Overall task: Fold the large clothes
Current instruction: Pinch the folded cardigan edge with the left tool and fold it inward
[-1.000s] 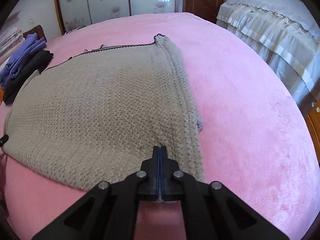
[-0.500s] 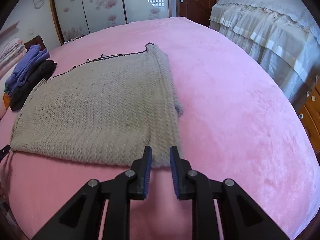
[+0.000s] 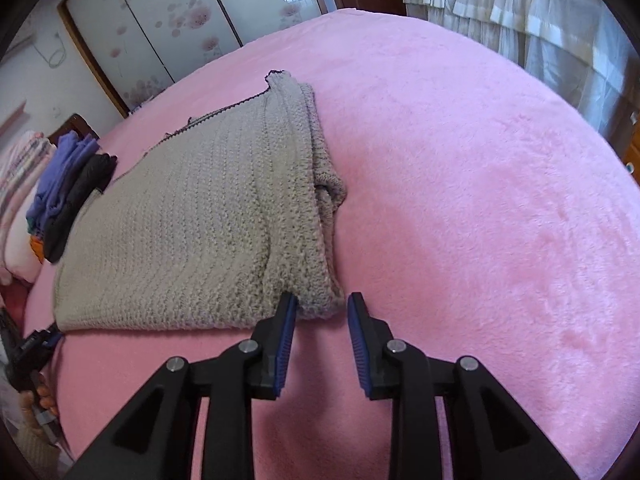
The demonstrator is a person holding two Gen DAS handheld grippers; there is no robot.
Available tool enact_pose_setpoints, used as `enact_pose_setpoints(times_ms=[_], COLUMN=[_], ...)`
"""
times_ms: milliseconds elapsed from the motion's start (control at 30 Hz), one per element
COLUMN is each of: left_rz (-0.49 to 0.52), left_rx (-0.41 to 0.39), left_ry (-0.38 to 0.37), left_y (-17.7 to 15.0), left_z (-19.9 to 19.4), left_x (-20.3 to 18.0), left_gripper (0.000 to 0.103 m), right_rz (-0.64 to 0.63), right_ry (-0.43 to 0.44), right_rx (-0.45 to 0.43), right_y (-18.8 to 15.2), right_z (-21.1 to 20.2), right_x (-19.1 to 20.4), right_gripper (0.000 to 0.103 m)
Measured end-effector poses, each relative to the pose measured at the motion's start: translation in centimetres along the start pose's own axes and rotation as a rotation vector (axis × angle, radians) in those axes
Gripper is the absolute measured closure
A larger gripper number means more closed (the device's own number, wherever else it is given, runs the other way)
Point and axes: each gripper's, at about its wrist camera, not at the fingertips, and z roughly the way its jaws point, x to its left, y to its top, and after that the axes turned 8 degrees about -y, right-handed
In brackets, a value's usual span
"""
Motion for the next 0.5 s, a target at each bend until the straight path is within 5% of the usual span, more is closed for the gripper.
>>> enact_pose_setpoints(times_ms=[100,167,300,400,467,500], left_rz=[0.052,0.143,0.227,0.207,0.194,0.198], left_rx=[0.004,0.012,0.016,0.035,0.034,0.030], left_ry=[0.064,0.176,0.312,0.327,0.311,0.307], left_y=[0.0,0.0,0.0,-0.1,-0.1,-0.1], left_z=[0.2,0.5,0.9,1.7,1.9,1.8], left_x=[-1.1,-2.9,-4.3,-3.6,-3.2,-3.3], left_gripper=[0.091,0.092,0.093,0.093,0.093,0.092], right_rz=[0.009,0.001,-0.044,-0.036,-0.014,0.007], right_ry=[0.033,0.036,-0.072,-0.145,-0.236,-0.212], right_rx=[0.002,-0.001,-0.030,-0.005,0.030,0.039], right_y=[0.3,0.4,0.7,0.7,0.2,0.1], right_z=[0.6,1.0,0.1,0.8,2.2,2.4], right_x=[0.0,0.1,0.7,-0.4,-2.2,-2.9], right_gripper=[0.079,0.086,0.091,0.103,0.103,0.103])
